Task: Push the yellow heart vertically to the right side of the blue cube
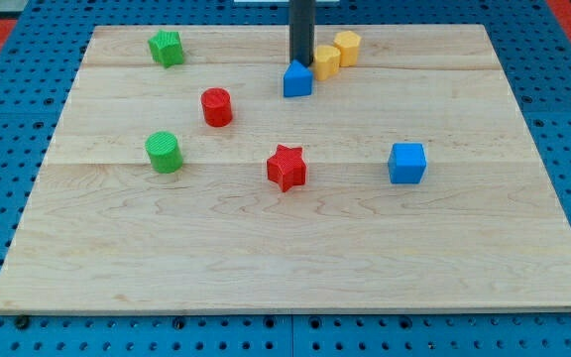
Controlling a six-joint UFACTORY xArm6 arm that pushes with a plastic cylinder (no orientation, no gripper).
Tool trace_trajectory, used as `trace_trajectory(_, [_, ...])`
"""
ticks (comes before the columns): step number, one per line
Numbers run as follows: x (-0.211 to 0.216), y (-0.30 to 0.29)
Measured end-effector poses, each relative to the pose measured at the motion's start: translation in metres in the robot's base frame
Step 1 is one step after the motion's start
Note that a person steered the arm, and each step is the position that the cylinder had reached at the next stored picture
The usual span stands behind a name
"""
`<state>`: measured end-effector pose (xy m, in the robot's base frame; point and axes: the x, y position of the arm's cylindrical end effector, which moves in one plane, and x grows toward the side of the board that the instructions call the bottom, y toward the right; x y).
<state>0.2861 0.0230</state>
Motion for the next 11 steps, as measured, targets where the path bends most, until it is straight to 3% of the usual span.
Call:
trace_trajectory(2, [-0.035,-0.003])
trace_trajectory(3, [0.001,0.064])
trace_trajectory(4, [0.052,0.073])
trace_trajectory(5, [0.075,0.104])
trace_trajectory(6, [0.092,0.121])
trace_trajectory(7, [0.061,0.127])
trace_trajectory(9, [0.165,0.159])
trace_trajectory(10, [0.113,0.163])
trace_trajectory(11, [0.147,0.207])
